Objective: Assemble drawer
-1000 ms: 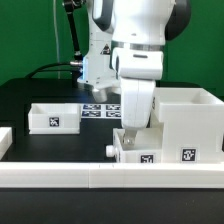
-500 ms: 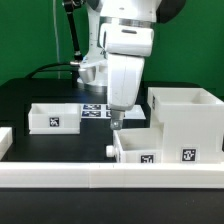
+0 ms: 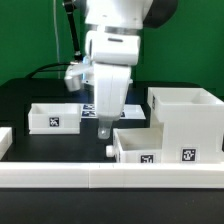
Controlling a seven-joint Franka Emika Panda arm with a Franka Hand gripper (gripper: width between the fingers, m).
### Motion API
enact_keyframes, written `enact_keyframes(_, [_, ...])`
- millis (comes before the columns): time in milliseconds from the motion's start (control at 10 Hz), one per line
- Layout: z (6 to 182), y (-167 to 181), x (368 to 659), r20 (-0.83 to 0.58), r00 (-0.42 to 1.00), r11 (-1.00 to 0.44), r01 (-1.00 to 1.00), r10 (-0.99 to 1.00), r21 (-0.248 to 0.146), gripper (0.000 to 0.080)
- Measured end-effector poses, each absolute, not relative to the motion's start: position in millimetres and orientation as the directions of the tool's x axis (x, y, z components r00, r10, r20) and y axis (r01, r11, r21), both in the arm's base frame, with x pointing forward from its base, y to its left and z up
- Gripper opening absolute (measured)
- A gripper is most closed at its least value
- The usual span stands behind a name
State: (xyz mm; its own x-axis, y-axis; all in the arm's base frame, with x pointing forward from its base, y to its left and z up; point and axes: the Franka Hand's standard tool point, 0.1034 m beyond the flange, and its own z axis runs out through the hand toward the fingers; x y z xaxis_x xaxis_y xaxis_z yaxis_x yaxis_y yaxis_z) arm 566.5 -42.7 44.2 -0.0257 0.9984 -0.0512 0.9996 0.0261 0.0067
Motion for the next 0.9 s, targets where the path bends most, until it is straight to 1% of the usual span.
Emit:
enact_keyframes(100, [39.1,-50,569,-0.023,-0.022,0.022,1.000,1.000,0.002,0.0649])
enact_keyframes(300, [35.2,-62,574,0.057,-0.034,0.034,0.999,0.998,0.001,0.0649])
enact_keyframes(400, [33.3,-61,575,0.066,-0.027,0.027,1.000,0.997,0.002,0.0649])
enact_keyframes(500, [32.3,-58,577,0.068,-0.028,0.027,1.000,0.997,0.011,0.0649])
enact_keyframes(700, [29.7,-51,577,0.071,-0.024,0.023,1.000,0.997,0.006,0.0649])
enact_keyframes(900, [28.2,-51,580,0.065,-0.023,0.019,0.998,0.998,0.058,0.0649])
